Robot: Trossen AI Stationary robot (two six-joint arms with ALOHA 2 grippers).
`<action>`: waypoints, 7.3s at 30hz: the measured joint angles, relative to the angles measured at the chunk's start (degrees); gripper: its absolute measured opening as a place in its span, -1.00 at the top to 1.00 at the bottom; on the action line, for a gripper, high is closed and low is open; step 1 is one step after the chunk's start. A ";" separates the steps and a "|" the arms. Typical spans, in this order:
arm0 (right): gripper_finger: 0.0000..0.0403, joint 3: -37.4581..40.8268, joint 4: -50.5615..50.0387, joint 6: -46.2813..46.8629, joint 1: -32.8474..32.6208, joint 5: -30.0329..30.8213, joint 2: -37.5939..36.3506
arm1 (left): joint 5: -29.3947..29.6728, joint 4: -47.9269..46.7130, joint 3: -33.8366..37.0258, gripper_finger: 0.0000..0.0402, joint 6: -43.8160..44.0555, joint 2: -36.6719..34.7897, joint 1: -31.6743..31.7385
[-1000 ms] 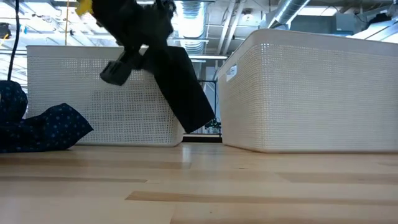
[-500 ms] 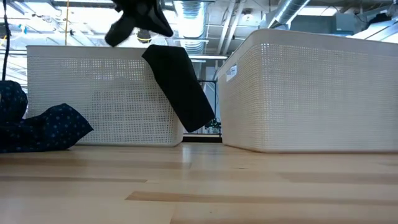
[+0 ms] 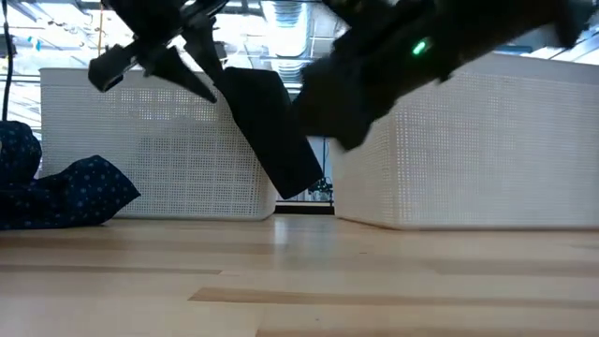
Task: Sort clothes
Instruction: Put the black shirt into the left laundry bin, then put the pink long-sleeved shirt into the left laundry bin
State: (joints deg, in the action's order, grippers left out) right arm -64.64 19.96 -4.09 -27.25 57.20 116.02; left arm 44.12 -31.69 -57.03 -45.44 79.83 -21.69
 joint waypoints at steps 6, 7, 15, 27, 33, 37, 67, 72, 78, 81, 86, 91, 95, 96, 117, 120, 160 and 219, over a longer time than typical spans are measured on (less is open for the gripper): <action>-0.29 -8.04 0.06 -1.01 1.55 11.36 8.36 | 5.35 10.79 6.03 -0.24 -9.32 0.01 0.66; -0.29 -9.34 -0.05 -2.25 1.80 12.85 9.59 | 6.41 13.19 7.16 -0.32 -11.34 -0.04 1.12; -0.29 -18.15 -0.23 -7.65 4.85 19.97 17.90 | 11.92 22.41 12.01 -0.42 -19.23 0.02 5.53; -0.09 -19.49 -0.01 -7.48 11.88 22.92 20.09 | 11.98 31.61 12.23 0.47 -22.69 0.00 6.08; 0.20 -19.49 0.03 -7.37 13.67 22.91 19.87 | 11.71 30.81 12.23 0.96 -21.26 0.00 5.66; 0.70 -19.49 0.18 -8.32 13.59 22.57 19.85 | 11.69 30.78 12.23 0.99 -20.90 0.00 4.25; 0.94 -19.49 -6.07 -18.78 3.55 23.46 -1.06 | 23.51 31.13 1.60 1.00 -29.10 -14.79 0.52; 0.88 -19.47 -6.26 -18.83 2.82 23.42 -1.35 | 26.53 31.15 -1.42 1.00 -30.35 -17.67 5.72; 0.88 -19.47 -6.30 -18.45 1.78 23.42 -1.35 | 26.71 31.15 -2.70 1.00 -29.95 -19.64 14.59; 0.88 -19.47 -6.24 -18.43 0.88 23.42 -1.35 | 26.75 30.73 -2.72 1.00 -29.57 -19.89 19.69; 0.88 -19.47 -7.14 -18.41 -0.50 23.42 -1.35 | 26.78 24.99 -2.72 1.00 -25.69 -19.91 28.02; 0.88 -19.47 -8.13 -18.30 -1.34 23.48 -1.35 | 23.84 10.99 -2.74 1.00 -15.70 -19.89 35.11; 0.88 -19.47 -9.56 -17.10 -1.64 23.49 -1.35 | 18.07 -0.58 -2.74 1.00 -5.03 -19.89 38.69; 0.88 -19.45 -9.63 -16.97 -1.64 23.50 -1.35 | 16.41 -3.06 -2.74 1.00 -2.73 -19.89 39.32; 0.88 -19.47 -9.70 -13.93 -1.64 21.00 -1.35 | -15.01 -20.39 -2.74 0.97 15.85 -18.27 53.73; 0.88 -19.47 -9.71 -13.76 -1.80 20.72 -1.35 | -17.73 -22.01 -2.74 0.97 16.67 -16.09 55.68; -0.35 -19.47 3.28 -0.83 5.32 -46.80 2.70 | -59.81 -20.06 -15.31 -0.10 31.75 -43.42 52.46; -0.35 -23.25 -1.52 -1.93 8.44 -51.84 9.86 | -57.62 -1.36 4.43 -0.10 45.83 -28.69 5.84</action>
State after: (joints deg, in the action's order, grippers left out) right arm -87.90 18.43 -6.02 -18.81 5.37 125.89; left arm -13.49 -33.05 -52.60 0.39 51.14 -15.85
